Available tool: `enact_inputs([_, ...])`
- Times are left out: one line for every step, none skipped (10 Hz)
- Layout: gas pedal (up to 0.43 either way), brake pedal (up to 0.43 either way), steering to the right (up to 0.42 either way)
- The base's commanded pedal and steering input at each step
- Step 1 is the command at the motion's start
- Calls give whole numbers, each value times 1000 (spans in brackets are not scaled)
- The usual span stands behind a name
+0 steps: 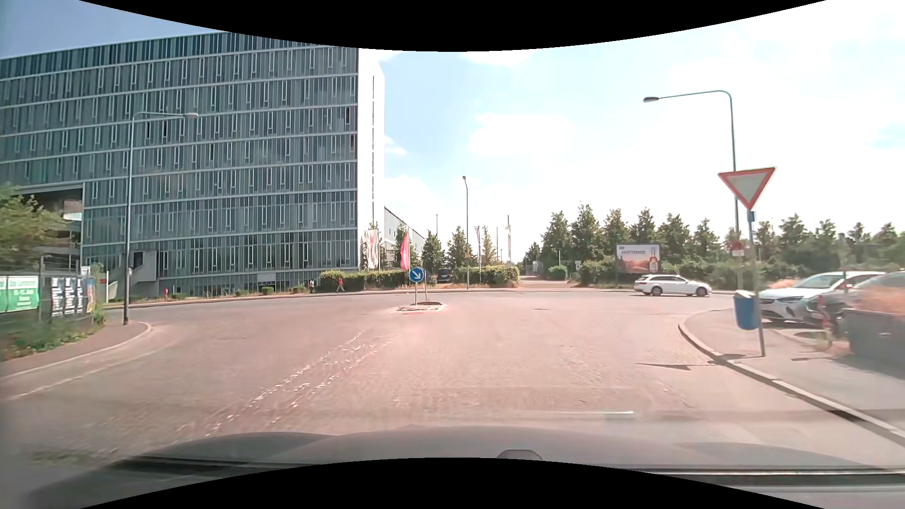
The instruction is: Follow the waypoints while adhering to traffic rules and regulations
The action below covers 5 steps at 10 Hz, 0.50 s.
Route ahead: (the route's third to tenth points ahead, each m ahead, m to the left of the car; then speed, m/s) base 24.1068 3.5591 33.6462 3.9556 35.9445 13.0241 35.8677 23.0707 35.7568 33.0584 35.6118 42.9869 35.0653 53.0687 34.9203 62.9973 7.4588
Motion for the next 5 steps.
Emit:
enact_inputs([0,201,3])
enact_inputs([0,195,0])
enact_inputs([0,195,-1])
enact_inputs([0,195,-2])
enact_inputs([0,195,0])
